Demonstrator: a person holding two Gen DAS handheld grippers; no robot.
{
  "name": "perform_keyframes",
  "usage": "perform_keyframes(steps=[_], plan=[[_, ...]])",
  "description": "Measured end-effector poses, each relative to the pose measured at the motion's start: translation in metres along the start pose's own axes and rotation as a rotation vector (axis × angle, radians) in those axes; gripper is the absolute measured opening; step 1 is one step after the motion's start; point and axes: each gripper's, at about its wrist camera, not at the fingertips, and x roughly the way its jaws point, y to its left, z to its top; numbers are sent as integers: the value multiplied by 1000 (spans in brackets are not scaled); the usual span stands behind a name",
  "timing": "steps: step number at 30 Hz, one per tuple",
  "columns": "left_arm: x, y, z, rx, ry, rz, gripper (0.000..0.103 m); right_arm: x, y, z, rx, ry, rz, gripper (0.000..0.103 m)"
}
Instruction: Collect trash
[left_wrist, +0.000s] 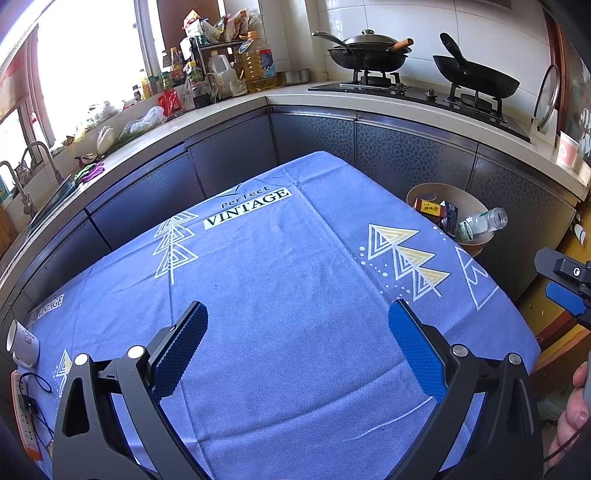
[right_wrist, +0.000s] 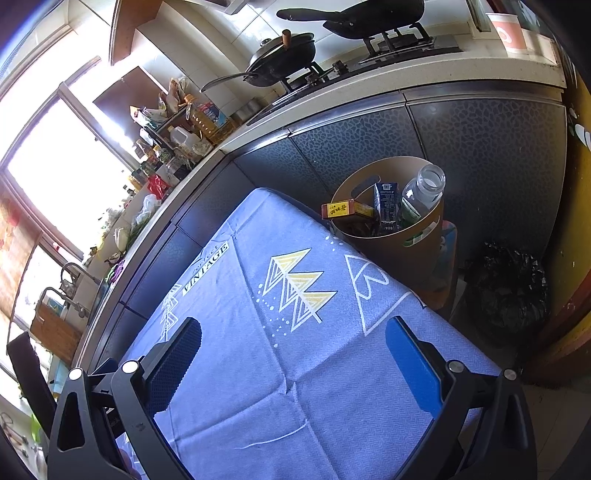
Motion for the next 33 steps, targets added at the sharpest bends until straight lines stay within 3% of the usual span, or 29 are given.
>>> perform_keyframes(steps=[33], plan=[[4,-2,-3,6,13,-6,97,-4,-1,-2,5,-1,-4,99]])
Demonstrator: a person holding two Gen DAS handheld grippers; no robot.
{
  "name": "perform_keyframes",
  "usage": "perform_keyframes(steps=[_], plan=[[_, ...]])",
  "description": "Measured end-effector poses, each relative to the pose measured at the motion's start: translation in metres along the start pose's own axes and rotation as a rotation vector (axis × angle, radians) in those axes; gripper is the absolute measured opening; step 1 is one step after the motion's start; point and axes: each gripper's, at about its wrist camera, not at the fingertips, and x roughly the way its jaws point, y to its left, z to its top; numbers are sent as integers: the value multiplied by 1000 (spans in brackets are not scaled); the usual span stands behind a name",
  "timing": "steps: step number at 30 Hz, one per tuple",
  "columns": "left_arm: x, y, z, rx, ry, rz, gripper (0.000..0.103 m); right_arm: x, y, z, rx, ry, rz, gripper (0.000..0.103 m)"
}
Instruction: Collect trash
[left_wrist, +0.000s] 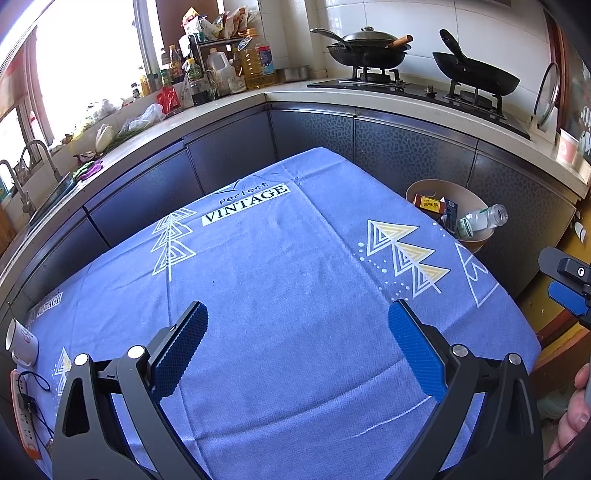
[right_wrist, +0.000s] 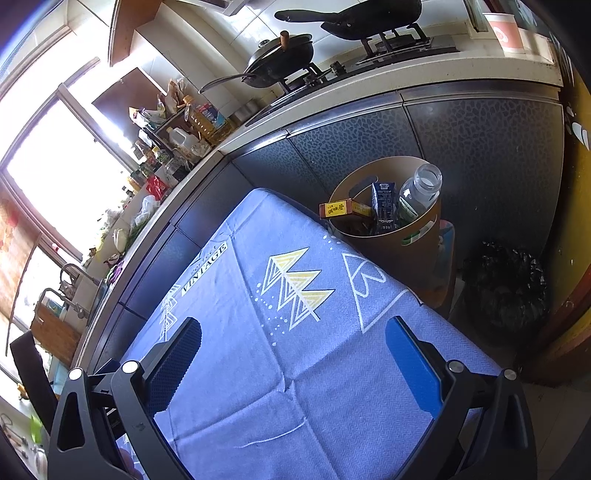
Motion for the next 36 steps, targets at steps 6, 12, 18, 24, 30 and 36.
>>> perform_keyframes(steps=[6,12,18,24,30,36], plan=[[0,0,0,1,2,-5,97,-5,5,1,-26,-22,-6,99],[0,-2,0,3,3,-9,97,-6,9,-1,-38,-25,-6,99],[-1,-3,0,1,5,-10,97,-5,8,-1,-35,-23,-6,99],[-2,-3,-1,3,4,-12,97,-4,8,-1,-31,-20,-6,99],[-3,-4,1,-3,12,-9,97,-5,5,-3,-26,-24,2,99],[-7,-1,2,-10,-2,-1,97,0,4,-3,-19,-7,7,99]])
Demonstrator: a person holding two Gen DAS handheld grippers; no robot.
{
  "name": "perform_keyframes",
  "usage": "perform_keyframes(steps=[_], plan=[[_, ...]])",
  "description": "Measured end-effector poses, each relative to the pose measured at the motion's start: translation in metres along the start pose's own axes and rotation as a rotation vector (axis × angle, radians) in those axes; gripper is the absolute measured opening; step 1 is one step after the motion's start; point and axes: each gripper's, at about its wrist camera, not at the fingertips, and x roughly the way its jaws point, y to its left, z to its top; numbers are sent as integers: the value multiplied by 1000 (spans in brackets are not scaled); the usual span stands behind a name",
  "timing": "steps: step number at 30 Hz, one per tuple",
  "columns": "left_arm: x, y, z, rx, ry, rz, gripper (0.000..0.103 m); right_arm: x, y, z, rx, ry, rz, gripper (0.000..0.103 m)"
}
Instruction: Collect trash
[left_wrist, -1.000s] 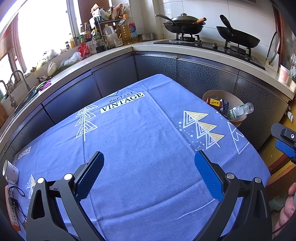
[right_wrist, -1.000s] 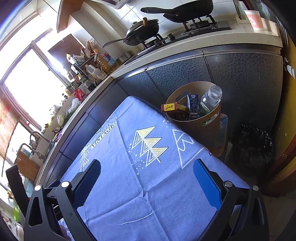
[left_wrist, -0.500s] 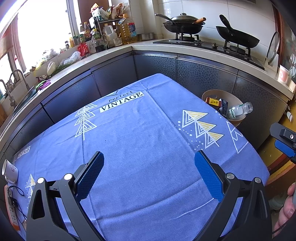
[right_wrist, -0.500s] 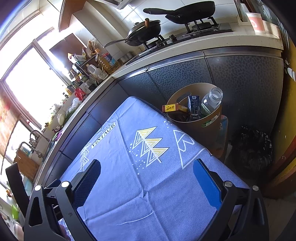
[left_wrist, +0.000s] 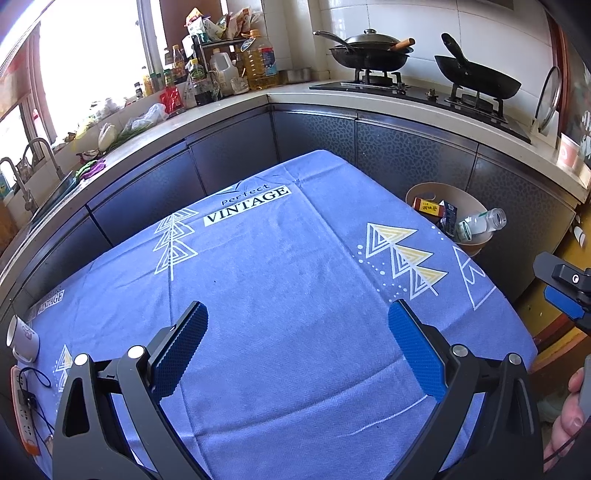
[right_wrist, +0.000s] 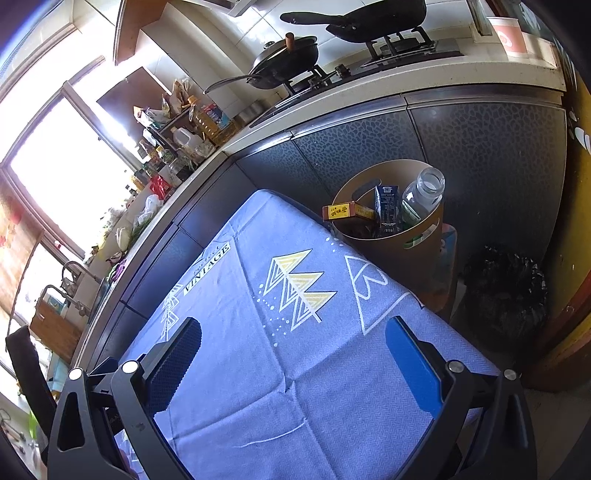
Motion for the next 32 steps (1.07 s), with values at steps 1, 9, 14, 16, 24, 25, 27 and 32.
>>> perform_keyframes(steps=[1,9,14,16,24,25,27,32], plan=[[0,1,0,-3,0,-2,97,0,1,0,-2,2,1,99],[-2,6,1,-10,-5,-5,97,-2,6,0,-13,-2,0,99],[-2,7,1,-16,-7,-7,97,-4,9,0,-24,-2,3,99],[-3,7,1,-17,-8,-12,97,-4,9,0,-25,-4,3,99],[-8,8,0,-24,-31,-28,97,-2,5,0,-14,1,1,99],[-7,9,-1,-28,-28,-32,97,-2,5,0,-15,0,1,99],[-5,10,-1,-36,-15,-42,97,-2,5,0,-16,1,0,99],[2,12,-3,-48,7,-50,97,-1,5,-1,-16,8,-7,99]])
